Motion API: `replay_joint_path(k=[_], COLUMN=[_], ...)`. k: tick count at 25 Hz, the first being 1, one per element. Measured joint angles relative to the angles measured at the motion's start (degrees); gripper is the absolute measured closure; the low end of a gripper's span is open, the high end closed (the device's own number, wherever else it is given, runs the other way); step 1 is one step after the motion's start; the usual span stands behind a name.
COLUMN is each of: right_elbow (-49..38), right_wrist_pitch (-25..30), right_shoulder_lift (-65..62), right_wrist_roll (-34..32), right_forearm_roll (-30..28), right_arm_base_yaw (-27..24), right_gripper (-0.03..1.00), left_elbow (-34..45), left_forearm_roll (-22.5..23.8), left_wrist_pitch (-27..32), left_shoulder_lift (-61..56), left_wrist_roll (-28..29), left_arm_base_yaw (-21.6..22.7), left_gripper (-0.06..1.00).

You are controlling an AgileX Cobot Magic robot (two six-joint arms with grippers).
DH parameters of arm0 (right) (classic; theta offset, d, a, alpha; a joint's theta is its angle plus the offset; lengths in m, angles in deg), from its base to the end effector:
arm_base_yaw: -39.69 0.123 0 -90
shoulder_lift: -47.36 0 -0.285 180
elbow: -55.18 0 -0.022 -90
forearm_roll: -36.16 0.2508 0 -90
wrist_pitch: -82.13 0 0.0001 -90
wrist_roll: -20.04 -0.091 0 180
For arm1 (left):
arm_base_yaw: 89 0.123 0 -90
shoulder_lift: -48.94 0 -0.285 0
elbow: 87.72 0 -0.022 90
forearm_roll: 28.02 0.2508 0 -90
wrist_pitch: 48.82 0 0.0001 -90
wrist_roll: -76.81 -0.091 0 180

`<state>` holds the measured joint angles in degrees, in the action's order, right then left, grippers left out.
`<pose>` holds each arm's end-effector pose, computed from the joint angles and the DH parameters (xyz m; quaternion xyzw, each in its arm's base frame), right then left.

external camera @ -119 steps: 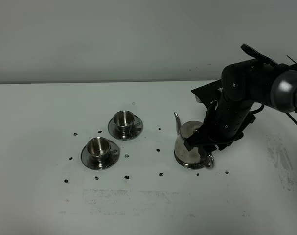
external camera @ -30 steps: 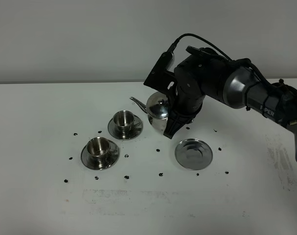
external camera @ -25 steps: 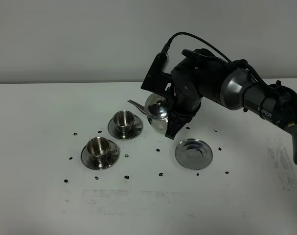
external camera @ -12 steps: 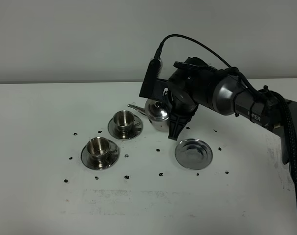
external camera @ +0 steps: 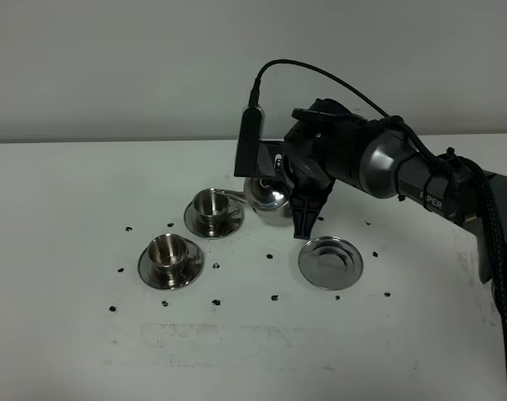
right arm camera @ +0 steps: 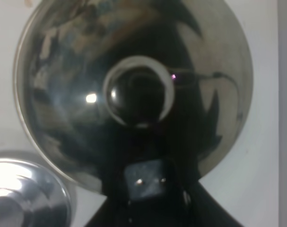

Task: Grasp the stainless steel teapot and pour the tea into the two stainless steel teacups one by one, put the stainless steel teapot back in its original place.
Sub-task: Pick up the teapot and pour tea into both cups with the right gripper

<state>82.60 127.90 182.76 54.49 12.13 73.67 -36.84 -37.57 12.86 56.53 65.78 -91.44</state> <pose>0.4213 0.2519 0.1903 -0.6245 0.7272 -0.1791 0.2214 -0.0027 -0.0132 0.2657 0.1036 0.8574 -0.0457 0.5020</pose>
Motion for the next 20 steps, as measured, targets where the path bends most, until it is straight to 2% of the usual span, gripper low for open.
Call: replay_joint_path(k=[20], right_elbow=[0.0], right_wrist_pitch=[-6.2], right_shoulder_lift=[0.0], right_wrist_roll=[0.9], right_forearm_roll=[-7.4], right_arm_base_yaw=[0.0], right_gripper=[0.76], left_elbow=[0.0], left_forearm_roll=[0.0], left_wrist_pitch=[0.0], left_shoulder_lift=[0.0], left_wrist_roll=[0.0], left_arm_base_yaw=[0.0], left_gripper=[0.63])
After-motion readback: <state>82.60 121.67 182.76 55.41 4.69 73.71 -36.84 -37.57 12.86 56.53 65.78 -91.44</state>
